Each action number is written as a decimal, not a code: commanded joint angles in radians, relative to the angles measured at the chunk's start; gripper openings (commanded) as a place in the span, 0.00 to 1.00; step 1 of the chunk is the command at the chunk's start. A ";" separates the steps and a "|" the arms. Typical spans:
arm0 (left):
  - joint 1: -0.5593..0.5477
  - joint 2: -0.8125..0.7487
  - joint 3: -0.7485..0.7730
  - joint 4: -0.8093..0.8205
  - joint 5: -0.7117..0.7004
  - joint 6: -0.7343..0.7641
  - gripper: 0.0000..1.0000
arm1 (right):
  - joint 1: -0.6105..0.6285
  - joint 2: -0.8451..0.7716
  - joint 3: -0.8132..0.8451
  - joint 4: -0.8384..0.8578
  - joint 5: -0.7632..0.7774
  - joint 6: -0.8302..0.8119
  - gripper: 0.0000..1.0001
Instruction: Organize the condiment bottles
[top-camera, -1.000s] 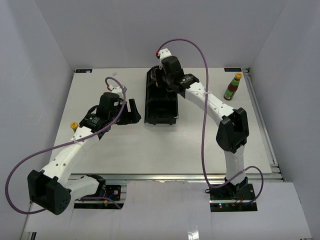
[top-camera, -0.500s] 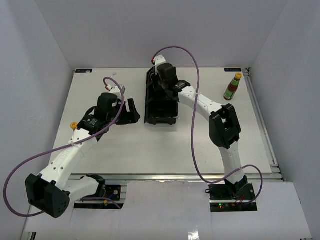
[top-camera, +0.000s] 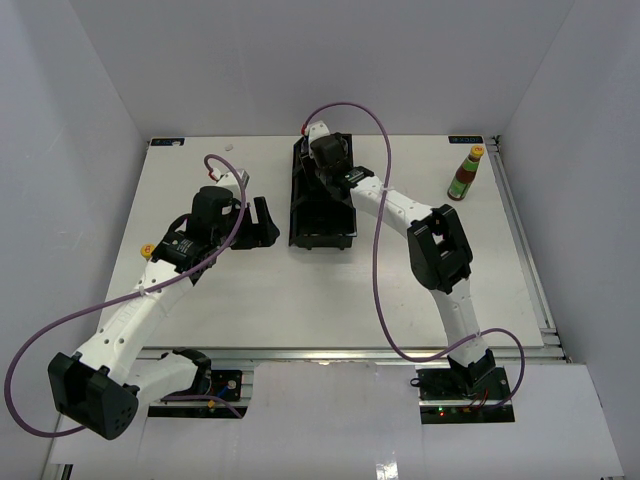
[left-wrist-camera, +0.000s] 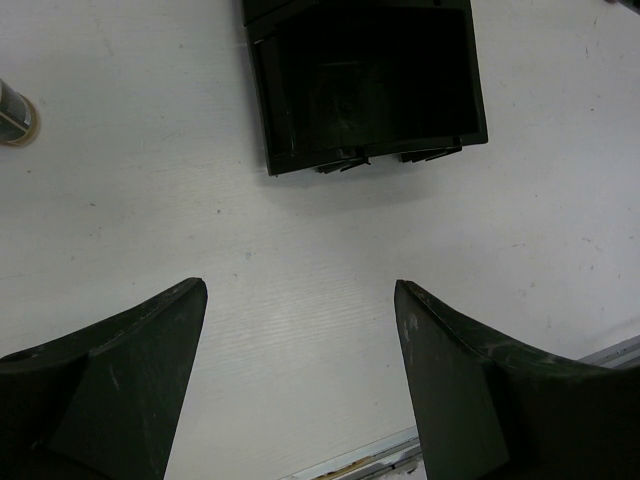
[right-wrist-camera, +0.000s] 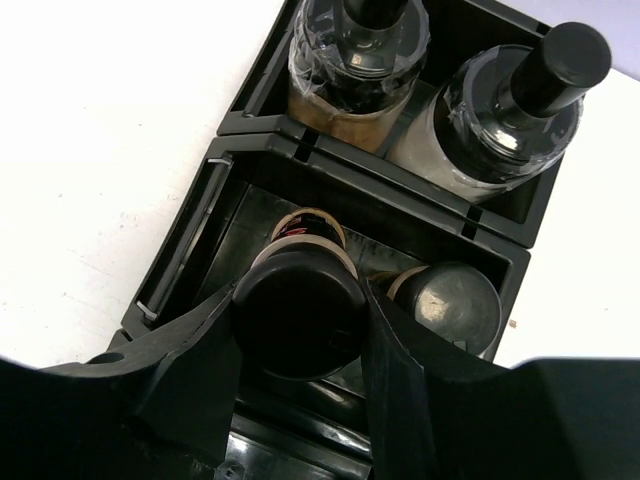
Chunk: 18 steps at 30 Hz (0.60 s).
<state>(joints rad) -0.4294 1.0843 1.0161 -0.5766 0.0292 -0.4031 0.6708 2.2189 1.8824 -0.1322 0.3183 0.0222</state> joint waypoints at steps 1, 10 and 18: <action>-0.001 -0.019 0.010 -0.002 -0.002 0.007 0.87 | 0.006 -0.002 0.027 0.019 0.044 0.005 0.31; -0.002 -0.012 0.030 -0.012 -0.002 0.012 0.86 | 0.002 0.011 0.037 -0.010 0.067 0.016 0.41; 0.000 -0.017 0.026 -0.010 0.000 0.008 0.86 | -0.002 0.034 0.075 -0.040 0.074 0.024 0.57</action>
<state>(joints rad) -0.4294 1.0847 1.0161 -0.5838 0.0296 -0.4004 0.6708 2.2394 1.8911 -0.1789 0.3650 0.0338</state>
